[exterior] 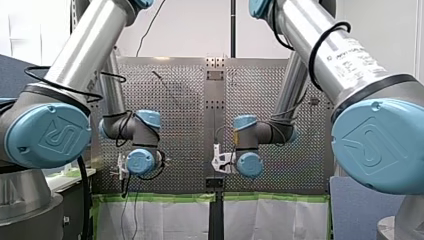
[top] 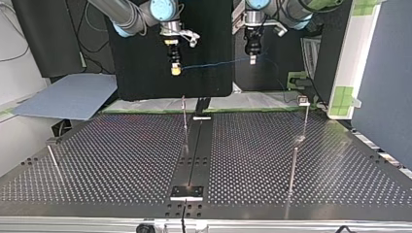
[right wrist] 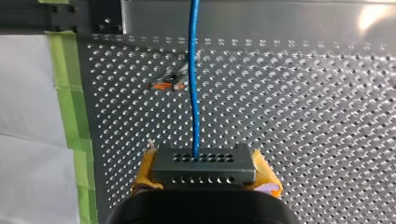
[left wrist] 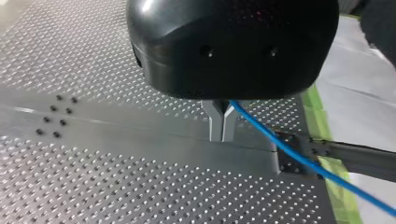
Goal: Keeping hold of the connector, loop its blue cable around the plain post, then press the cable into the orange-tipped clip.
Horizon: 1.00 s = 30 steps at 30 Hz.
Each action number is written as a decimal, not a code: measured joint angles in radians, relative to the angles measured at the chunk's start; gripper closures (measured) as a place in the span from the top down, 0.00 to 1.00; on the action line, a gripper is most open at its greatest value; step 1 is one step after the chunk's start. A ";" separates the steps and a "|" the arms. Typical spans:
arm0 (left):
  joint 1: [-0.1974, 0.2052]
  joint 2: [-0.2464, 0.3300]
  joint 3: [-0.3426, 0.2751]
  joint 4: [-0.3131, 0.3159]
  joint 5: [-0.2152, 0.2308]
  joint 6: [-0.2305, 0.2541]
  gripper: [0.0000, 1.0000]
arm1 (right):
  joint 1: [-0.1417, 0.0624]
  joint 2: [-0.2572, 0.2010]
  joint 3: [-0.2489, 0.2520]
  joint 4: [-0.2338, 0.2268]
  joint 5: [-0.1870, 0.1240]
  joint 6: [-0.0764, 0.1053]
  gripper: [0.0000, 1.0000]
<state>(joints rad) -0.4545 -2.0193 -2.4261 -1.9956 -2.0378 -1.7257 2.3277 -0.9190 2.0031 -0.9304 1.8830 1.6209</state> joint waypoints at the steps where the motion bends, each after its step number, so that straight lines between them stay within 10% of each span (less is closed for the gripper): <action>1: 0.008 0.008 0.000 -0.009 0.008 -0.008 0.00 | -0.002 -0.008 -0.002 0.008 -0.004 0.008 0.02; 8: 0.076 0.081 0.026 -0.082 0.081 -0.051 0.00 | -0.015 -0.073 -0.053 0.073 -0.022 0.063 0.02; 20: 0.108 0.197 0.127 -0.198 0.190 -0.087 0.00 | -0.030 -0.196 -0.173 0.196 -0.097 0.083 0.02; 30: 0.143 0.288 0.217 -0.289 0.145 -0.090 0.00 | -0.052 -0.300 -0.247 0.300 -0.176 0.084 0.02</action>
<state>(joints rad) -0.3113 -1.7308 -2.2086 -2.2842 -1.8924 -1.8153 2.2755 -1.2190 1.7565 -0.6302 1.7071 1.7047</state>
